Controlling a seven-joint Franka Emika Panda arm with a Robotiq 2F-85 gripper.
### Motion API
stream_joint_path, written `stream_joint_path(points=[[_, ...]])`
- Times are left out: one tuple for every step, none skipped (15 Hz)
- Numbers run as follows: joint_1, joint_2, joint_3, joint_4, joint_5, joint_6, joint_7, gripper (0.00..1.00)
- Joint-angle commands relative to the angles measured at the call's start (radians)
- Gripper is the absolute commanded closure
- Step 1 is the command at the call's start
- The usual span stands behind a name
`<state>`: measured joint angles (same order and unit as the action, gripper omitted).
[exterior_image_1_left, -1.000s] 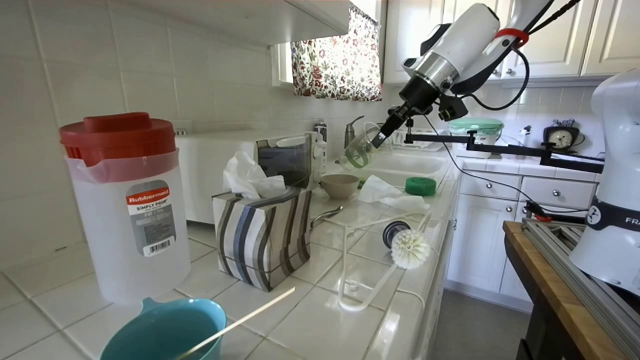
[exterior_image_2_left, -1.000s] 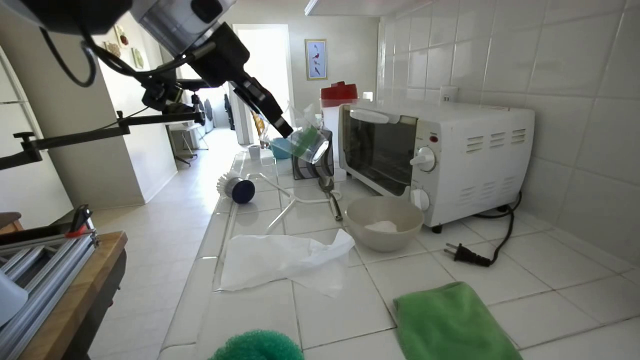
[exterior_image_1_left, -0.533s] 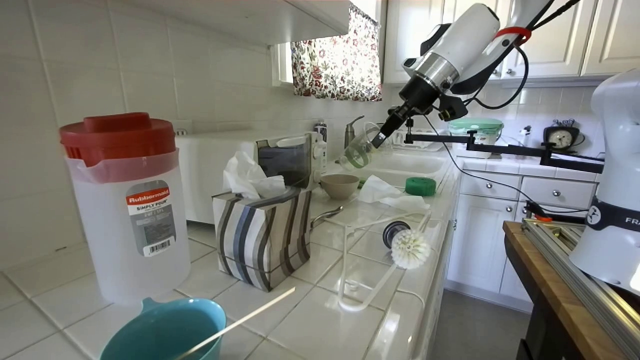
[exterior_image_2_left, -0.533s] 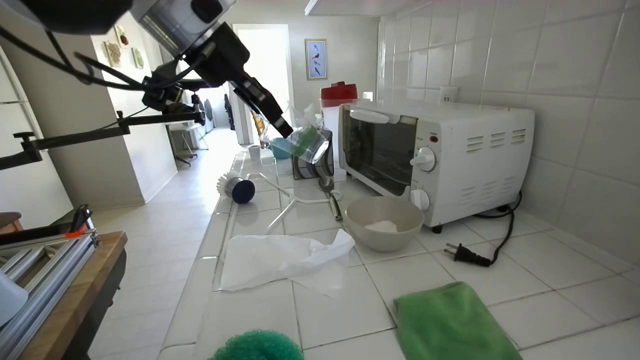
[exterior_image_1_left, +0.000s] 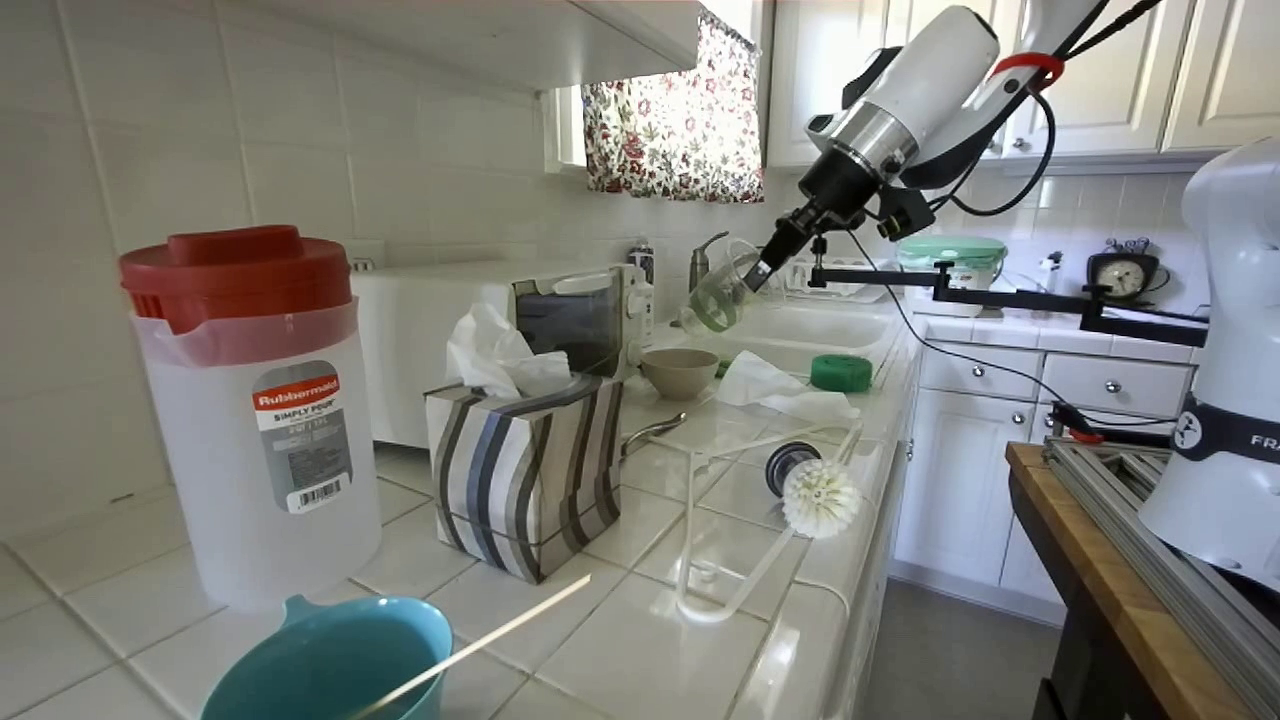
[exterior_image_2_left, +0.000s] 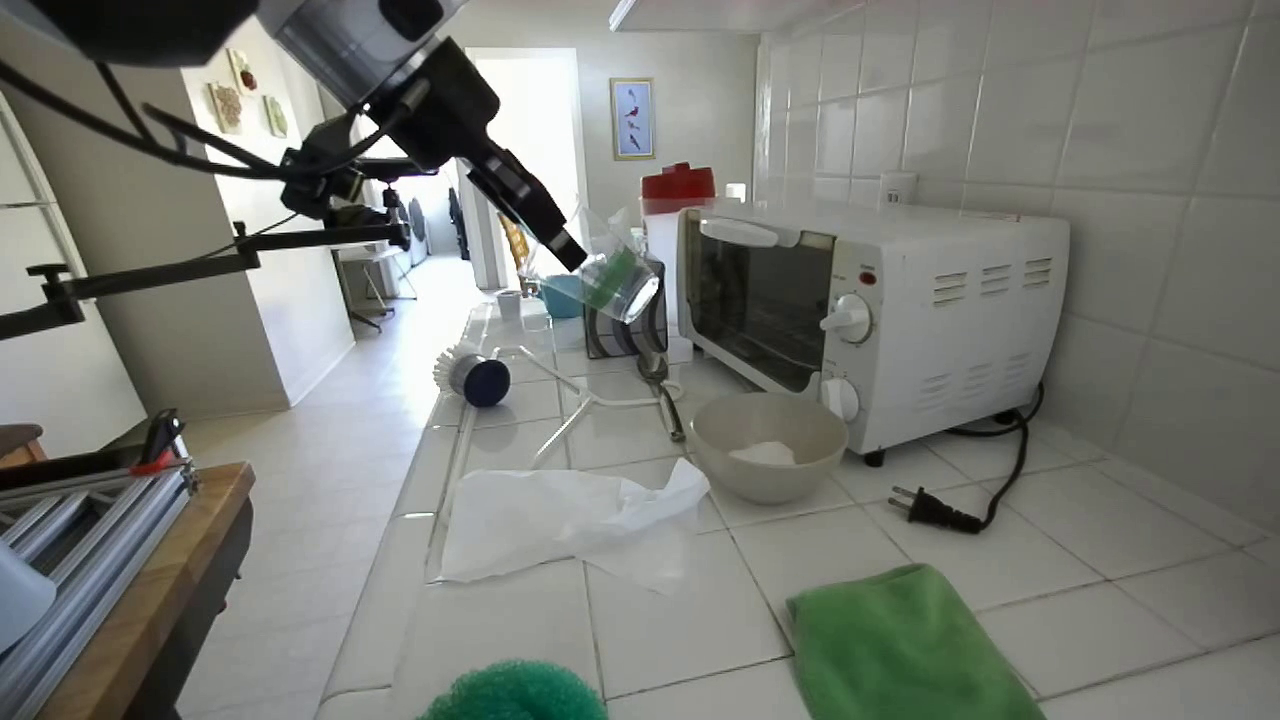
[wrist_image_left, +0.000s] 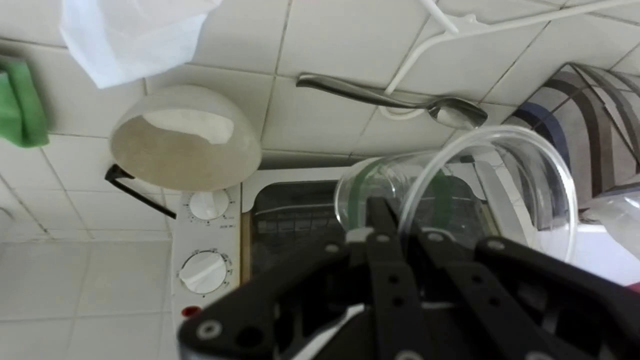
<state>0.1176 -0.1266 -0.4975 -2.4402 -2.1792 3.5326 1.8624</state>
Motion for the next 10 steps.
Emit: stream_joint_path(points=[[-0.005, 0.001, -0.061, 0.032, 0.061, 0.184, -0.031, 0.99], [-0.002, -0.007, -0.079, 0.035, 0.082, 0.208, -0.04, 0.99], [0.001, -0.013, -0.092, 0.037, 0.099, 0.215, -0.04, 0.99], [0.005, -0.013, -0.101, 0.04, 0.114, 0.215, -0.035, 0.99], [0.011, -0.013, -0.109, 0.041, 0.128, 0.21, -0.035, 0.99], [0.009, -0.005, -0.096, 0.04, 0.116, 0.154, -0.007, 0.99], [0.013, 0.001, -0.085, 0.037, 0.108, 0.1, 0.0, 0.99], [0.011, -0.043, -0.073, 0.014, 0.091, 0.006, -0.001, 0.96], [0.016, -0.035, -0.073, 0.014, 0.092, -0.004, -0.001, 0.96], [0.019, -0.027, -0.073, 0.014, 0.092, -0.005, -0.001, 0.96]])
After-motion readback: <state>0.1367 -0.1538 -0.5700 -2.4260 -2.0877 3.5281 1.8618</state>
